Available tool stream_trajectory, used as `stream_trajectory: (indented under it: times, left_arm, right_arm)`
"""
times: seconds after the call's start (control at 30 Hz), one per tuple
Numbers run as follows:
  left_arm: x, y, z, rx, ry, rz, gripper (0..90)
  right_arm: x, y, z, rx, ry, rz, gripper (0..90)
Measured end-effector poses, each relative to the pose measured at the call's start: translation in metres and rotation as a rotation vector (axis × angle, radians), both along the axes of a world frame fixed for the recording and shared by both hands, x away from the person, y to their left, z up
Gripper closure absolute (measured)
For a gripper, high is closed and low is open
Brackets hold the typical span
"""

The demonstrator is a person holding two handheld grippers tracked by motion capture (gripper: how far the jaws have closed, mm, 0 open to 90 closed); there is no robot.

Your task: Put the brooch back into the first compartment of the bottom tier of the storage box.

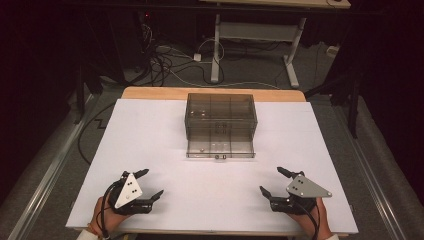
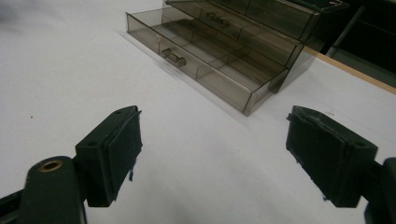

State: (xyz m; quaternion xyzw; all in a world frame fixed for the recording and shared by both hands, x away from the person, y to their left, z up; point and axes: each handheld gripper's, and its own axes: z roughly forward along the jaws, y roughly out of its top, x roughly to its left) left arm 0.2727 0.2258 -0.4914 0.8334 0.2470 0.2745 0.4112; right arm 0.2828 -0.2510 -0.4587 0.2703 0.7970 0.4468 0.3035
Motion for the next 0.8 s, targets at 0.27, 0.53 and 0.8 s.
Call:
stream_trajectory:
  times: [0.27, 0.53, 0.8]
  left_arm:
    - [0.0012, -0.0001, 0.0004, -0.008, 0.004, -0.002, 19.7]
    - [0.0023, 0.0005, 0.0010, -0.012, 0.003, 0.006, 19.7]
    - [0.0026, 0.0010, 0.0006, -0.013, 0.009, 0.013, 19.7]
  right_arm:
    - [0.0002, 0.0011, -0.0003, -0.002, 0.001, 0.002, 18.1]
    - [0.0006, -0.0009, -0.0003, -0.001, 0.001, 0.001, 18.2]
    - [0.0031, -0.0004, -0.0016, 0.004, 0.011, 0.003, 18.1]
